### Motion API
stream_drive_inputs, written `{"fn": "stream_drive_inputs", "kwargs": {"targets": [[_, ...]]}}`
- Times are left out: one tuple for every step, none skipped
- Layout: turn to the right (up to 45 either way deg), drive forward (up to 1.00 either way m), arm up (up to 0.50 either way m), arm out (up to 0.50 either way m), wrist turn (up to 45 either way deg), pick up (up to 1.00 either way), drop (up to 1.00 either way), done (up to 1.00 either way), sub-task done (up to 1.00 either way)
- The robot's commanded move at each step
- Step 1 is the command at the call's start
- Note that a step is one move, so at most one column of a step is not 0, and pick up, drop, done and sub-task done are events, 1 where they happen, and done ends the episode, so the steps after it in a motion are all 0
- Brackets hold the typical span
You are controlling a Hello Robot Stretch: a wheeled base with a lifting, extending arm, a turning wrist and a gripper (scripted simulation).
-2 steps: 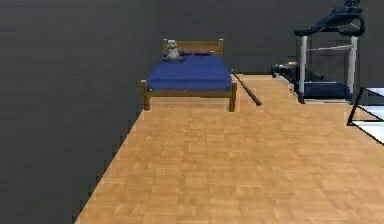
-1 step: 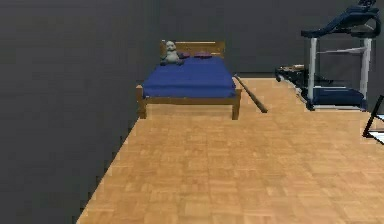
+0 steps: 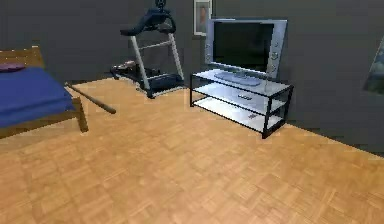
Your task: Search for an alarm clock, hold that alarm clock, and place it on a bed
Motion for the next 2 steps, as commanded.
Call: {"fn": "stream_drive_inputs", "kwargs": {"targets": [[45.0, 0.00, 0.00, 0.00, 0.0, 0.00, 0.00, 0.00, 0.00], [0.0, 1.00, 0.00, 0.00, 0.0, 0.00, 0.00, 0.00, 0.00]]}}
